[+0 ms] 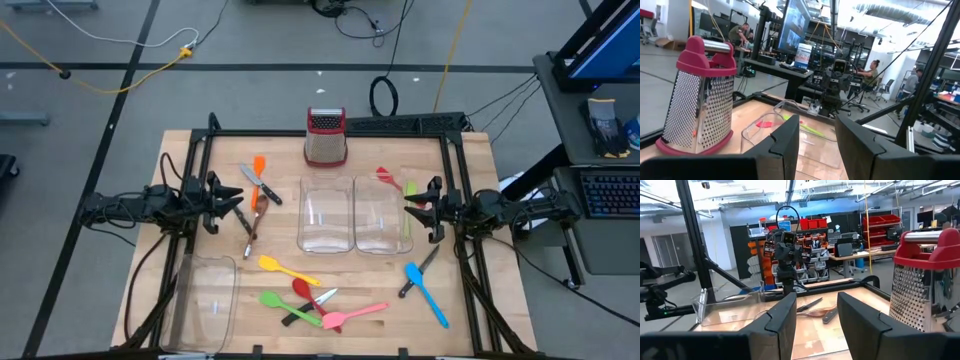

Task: Pick & Place Kitchen Items
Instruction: Put the brown serving spoon into the right transparent bin

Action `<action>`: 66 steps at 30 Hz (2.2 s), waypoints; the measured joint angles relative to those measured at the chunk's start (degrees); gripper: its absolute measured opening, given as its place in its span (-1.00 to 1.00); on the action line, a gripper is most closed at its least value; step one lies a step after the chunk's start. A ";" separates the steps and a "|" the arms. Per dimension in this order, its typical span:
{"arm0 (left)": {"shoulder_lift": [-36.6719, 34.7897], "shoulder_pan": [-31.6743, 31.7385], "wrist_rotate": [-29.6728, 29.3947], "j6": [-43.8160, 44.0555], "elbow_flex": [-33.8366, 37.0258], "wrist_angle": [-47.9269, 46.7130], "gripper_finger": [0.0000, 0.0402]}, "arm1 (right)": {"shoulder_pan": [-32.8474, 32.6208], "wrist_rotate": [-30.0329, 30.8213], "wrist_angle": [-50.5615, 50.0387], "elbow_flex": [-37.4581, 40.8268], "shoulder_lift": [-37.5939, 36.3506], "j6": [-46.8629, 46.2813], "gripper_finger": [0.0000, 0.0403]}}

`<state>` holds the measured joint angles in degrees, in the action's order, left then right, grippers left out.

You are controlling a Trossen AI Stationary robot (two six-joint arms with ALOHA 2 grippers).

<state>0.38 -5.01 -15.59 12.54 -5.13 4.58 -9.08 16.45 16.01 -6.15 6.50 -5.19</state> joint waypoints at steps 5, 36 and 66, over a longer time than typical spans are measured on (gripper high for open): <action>0.00 0.00 -0.60 3.26 0.00 -0.03 -0.36 | 0.00 -0.02 -0.02 0.00 0.00 -0.93 -0.33; 44.23 1.42 3.02 9.17 -24.11 -20.63 -0.36 | 0.00 0.09 -0.02 0.00 -0.02 1.38 -0.33; 48.26 1.61 1.01 13.70 -26.71 -19.80 -0.36 | -0.02 -0.03 -0.47 0.00 -0.02 1.38 -0.33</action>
<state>48.64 -3.40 -14.59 26.25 -31.83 -15.22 -9.10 16.42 15.54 -6.15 6.48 -3.81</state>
